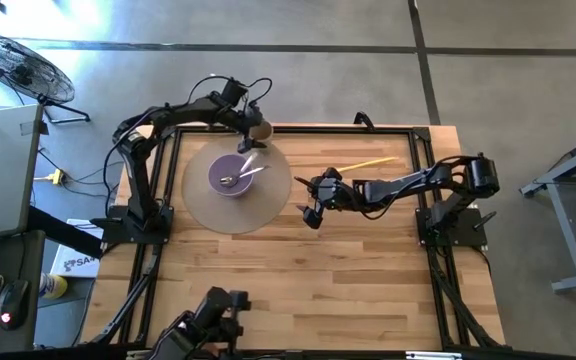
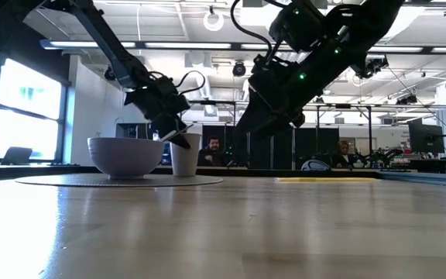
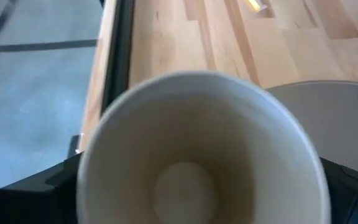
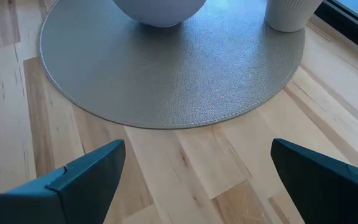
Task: Pick & Place Utensil
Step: Put the white cup on the brown mat to the top right of the violet bowl
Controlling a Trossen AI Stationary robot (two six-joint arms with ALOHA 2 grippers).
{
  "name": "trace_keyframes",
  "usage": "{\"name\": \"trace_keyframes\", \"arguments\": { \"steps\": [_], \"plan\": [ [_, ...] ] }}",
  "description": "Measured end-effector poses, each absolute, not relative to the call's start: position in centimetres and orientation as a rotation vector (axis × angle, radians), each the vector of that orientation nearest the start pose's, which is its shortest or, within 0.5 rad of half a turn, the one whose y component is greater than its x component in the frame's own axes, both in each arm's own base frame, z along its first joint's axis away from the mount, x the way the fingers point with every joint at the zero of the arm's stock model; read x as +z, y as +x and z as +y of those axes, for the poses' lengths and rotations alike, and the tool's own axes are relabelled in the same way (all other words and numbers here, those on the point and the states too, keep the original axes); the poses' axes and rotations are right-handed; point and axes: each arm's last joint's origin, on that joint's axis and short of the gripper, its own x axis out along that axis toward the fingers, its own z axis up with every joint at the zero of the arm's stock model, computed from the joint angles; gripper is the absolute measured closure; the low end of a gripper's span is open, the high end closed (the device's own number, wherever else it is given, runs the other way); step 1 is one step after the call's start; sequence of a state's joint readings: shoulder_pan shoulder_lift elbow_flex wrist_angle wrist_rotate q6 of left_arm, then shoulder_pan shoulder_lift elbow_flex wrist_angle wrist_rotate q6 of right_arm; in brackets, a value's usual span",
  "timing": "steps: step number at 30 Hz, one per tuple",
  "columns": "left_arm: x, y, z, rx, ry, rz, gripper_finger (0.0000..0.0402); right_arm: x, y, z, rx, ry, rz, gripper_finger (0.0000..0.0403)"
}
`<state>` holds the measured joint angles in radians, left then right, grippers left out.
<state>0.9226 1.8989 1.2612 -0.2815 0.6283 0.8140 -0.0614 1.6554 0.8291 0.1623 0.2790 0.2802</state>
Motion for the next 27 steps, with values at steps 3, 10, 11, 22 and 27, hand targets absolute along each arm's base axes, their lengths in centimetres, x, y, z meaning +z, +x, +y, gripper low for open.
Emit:
{"name": "trace_keyframes", "arguments": {
  "steps": [3, 10, 11, 22, 27],
  "plan": [
    [18.1, 24.8, 30.1, -0.025, 0.107, 0.723, 0.0011, 16.8, 32.7, -2.8, -0.419, 0.196, 0.612, 0.0006],
    [17.9, 24.7, 30.0, -0.011, 0.101, 0.763, 0.0011, 16.8, 32.7, -2.8, -0.417, 0.203, 0.611, 0.0006],
    [17.8, 24.6, 29.9, 0.001, 0.097, 0.789, 0.0011, 16.8, 32.7, -2.8, -0.413, 0.205, 0.612, 0.0006],
    [18.0, 24.4, 30.0, 0.051, 0.08, 0.885, 0.0011, 16.8, 32.6, -3.3, -0.411, 0.214, 0.614, 0.0006],
    [18.8, 24.2, 30.0, 0.068, 0.075, 0.962, 0.0011, 16.8, 32.6, -3.9, -0.404, 0.233, 0.618, 0.0006]
  ]
}}
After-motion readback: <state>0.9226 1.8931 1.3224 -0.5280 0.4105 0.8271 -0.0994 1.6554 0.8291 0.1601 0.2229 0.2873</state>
